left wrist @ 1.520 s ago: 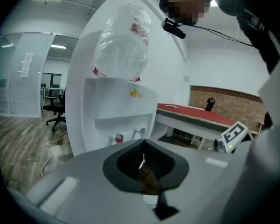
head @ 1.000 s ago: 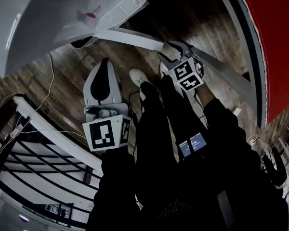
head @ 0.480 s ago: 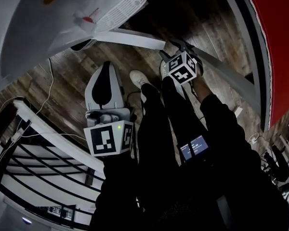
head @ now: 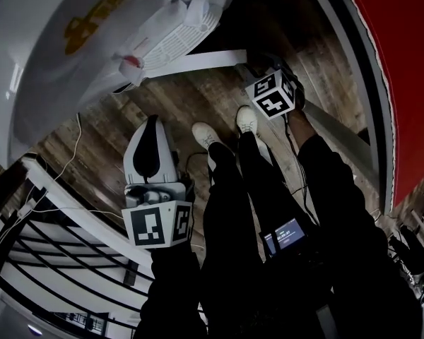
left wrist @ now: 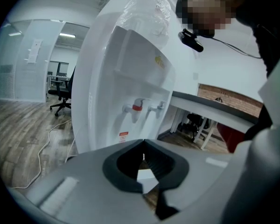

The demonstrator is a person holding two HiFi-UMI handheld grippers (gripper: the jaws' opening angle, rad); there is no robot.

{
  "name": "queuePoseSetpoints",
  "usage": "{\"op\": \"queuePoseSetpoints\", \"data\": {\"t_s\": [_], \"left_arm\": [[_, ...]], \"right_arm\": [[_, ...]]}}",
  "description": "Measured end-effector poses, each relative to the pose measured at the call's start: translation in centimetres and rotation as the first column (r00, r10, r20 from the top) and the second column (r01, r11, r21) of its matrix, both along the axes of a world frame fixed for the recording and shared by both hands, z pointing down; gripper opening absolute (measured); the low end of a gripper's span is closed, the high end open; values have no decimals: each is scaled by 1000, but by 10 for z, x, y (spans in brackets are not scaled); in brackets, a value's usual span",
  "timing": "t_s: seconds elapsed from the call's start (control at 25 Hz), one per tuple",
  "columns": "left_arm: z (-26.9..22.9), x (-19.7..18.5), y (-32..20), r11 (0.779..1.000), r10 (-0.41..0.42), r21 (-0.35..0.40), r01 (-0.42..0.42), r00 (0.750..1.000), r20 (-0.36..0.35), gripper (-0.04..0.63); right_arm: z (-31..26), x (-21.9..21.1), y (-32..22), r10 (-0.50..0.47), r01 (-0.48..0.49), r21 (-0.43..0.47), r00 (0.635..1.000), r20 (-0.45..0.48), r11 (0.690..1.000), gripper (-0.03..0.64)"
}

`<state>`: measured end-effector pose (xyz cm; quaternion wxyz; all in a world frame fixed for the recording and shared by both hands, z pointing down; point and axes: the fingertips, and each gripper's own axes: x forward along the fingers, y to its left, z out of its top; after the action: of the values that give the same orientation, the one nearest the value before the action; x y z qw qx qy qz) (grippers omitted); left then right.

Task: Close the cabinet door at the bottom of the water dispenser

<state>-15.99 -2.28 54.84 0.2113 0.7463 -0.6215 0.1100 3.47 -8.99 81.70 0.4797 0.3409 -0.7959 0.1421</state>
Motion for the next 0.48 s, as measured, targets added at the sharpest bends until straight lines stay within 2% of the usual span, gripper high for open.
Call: {"op": "queuePoseSetpoints", "data": {"t_s": [0.32,0.48], "left_arm": [[-3,14,-2,1000,19,3,-19,1000,-1,8],[-7,16,-4,998,50,35,-50,999,-13,8]], "right_arm": [[-7,-6,-81,27,-28,89,1000,5,996,165],[-10,-16,-119,63,-66,148,998,24,987,149]]}}
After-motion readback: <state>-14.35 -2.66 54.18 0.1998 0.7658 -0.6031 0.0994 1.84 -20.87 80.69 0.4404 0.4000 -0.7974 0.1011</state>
